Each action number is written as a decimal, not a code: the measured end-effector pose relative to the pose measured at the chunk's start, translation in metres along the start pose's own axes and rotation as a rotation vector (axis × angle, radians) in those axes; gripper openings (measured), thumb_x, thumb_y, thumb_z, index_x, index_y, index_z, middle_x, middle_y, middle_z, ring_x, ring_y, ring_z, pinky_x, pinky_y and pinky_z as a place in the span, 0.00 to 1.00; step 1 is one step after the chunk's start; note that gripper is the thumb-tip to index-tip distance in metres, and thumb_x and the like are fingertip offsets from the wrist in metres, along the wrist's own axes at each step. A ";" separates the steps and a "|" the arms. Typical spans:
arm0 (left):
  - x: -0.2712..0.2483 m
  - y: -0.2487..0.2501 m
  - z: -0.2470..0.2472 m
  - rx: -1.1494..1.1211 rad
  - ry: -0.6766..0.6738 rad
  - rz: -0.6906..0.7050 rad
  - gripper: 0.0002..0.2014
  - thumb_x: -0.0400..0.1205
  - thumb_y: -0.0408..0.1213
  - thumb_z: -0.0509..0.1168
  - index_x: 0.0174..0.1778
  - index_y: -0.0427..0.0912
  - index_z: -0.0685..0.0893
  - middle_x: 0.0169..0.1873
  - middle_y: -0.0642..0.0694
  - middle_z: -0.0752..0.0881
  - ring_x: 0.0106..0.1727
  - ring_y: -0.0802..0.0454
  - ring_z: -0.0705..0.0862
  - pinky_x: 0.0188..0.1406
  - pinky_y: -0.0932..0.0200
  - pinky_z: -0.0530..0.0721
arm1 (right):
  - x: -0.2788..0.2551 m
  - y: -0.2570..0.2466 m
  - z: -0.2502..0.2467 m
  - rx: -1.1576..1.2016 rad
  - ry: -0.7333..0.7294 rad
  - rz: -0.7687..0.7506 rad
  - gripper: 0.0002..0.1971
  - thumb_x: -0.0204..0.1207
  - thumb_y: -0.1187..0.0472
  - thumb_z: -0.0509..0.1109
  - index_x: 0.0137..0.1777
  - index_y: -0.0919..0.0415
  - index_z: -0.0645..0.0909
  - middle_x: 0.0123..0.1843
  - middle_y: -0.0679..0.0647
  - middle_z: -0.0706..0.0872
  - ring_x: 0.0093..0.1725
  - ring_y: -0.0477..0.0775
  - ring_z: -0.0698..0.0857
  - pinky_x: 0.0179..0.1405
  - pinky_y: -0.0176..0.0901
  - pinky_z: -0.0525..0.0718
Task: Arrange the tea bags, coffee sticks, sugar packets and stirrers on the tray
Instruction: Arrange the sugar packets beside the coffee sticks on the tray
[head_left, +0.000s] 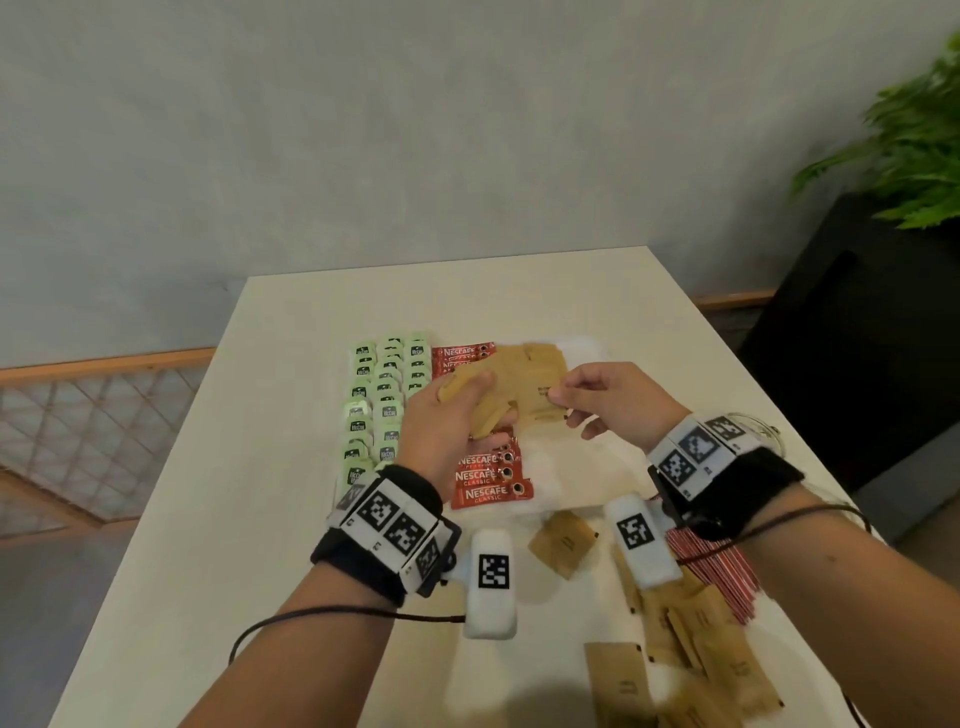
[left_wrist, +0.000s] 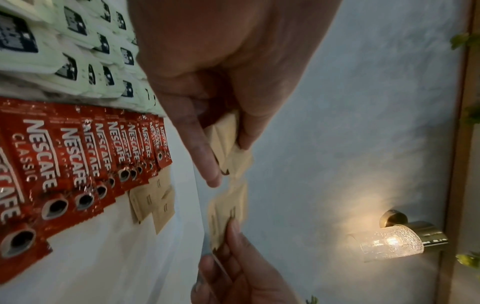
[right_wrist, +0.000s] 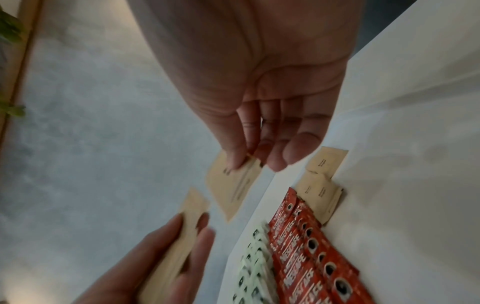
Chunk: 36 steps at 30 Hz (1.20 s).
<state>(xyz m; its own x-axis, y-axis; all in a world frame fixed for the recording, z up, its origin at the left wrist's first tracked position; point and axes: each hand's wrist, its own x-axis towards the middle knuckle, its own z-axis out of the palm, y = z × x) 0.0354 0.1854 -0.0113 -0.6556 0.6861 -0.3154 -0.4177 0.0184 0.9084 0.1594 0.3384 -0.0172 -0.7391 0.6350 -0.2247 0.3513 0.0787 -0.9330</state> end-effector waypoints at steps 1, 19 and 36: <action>0.001 0.002 -0.003 -0.003 0.006 0.003 0.11 0.82 0.40 0.69 0.59 0.42 0.83 0.47 0.39 0.92 0.44 0.44 0.93 0.32 0.55 0.92 | 0.007 0.002 -0.004 -0.005 0.041 0.016 0.04 0.78 0.63 0.73 0.45 0.62 0.83 0.38 0.53 0.84 0.32 0.47 0.83 0.29 0.38 0.84; 0.038 -0.001 -0.028 0.021 0.020 -0.011 0.07 0.83 0.40 0.68 0.55 0.44 0.83 0.42 0.43 0.93 0.44 0.43 0.93 0.38 0.52 0.91 | 0.100 0.043 -0.006 -0.311 0.141 0.471 0.09 0.83 0.63 0.65 0.42 0.64 0.76 0.35 0.62 0.83 0.28 0.57 0.82 0.40 0.51 0.88; 0.031 -0.003 -0.021 0.078 -0.117 -0.104 0.09 0.86 0.40 0.65 0.57 0.40 0.84 0.41 0.38 0.92 0.33 0.46 0.90 0.21 0.64 0.84 | 0.094 0.037 -0.013 -0.475 0.179 0.363 0.19 0.75 0.47 0.74 0.35 0.62 0.77 0.32 0.57 0.82 0.28 0.52 0.77 0.36 0.44 0.79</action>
<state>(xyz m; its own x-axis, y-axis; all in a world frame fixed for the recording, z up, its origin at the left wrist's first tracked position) 0.0030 0.1914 -0.0295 -0.5317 0.7577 -0.3783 -0.4263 0.1466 0.8926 0.1103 0.4111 -0.0693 -0.4311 0.8013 -0.4147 0.8095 0.1405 -0.5700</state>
